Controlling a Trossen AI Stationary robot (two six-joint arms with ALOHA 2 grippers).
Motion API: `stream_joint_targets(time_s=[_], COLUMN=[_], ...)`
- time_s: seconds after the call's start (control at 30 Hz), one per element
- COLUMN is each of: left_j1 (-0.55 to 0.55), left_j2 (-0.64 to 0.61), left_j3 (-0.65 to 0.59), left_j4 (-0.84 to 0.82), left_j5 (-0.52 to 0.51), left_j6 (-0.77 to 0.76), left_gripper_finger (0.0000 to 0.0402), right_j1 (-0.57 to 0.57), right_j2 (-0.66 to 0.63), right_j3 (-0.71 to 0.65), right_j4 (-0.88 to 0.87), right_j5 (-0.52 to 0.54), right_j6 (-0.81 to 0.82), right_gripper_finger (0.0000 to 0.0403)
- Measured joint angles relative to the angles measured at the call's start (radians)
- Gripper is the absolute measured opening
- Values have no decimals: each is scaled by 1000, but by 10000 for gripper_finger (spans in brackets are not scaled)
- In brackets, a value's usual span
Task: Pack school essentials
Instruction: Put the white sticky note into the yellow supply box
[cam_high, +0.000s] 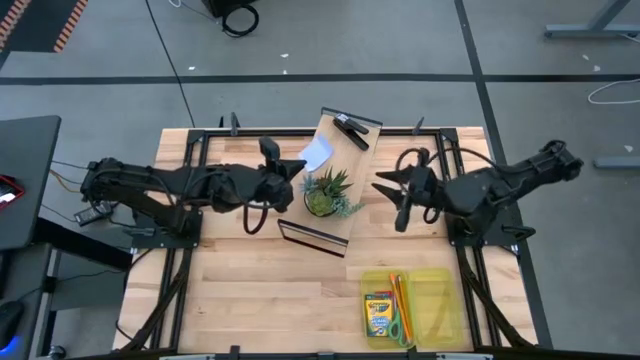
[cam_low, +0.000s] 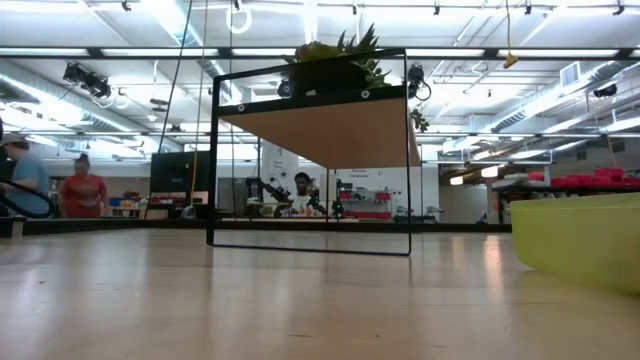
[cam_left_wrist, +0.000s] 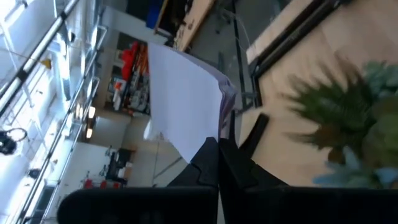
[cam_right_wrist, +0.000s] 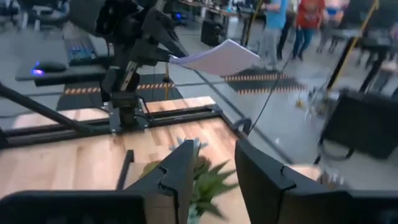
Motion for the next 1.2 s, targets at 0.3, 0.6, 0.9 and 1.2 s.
stream_joint_targets(time_s=[0.3, 0.6, 0.9, 1.2], left_j1=[-50, -65, -76, -76], left_j2=[0, 0, -1, -8], left_j3=[0, 0, 0, 0], left_j4=[76, 99, 160, 172], left_j5=[122, 203, 381, 559], left_j6=[61, 129, -129, -383], left_gripper_finger=[0, 0, 0, 0], right_j1=[-179, -217, -216, -215], right_j2=[43, 149, 344, 437], right_j3=[36, 247, 644, 855], right_j4=[85, -44, -498, -656], right_j5=[-242, -371, -480, -621], right_j6=[-47, -222, -242, -286], right_gripper_finger=[148, 155, 155, 155])
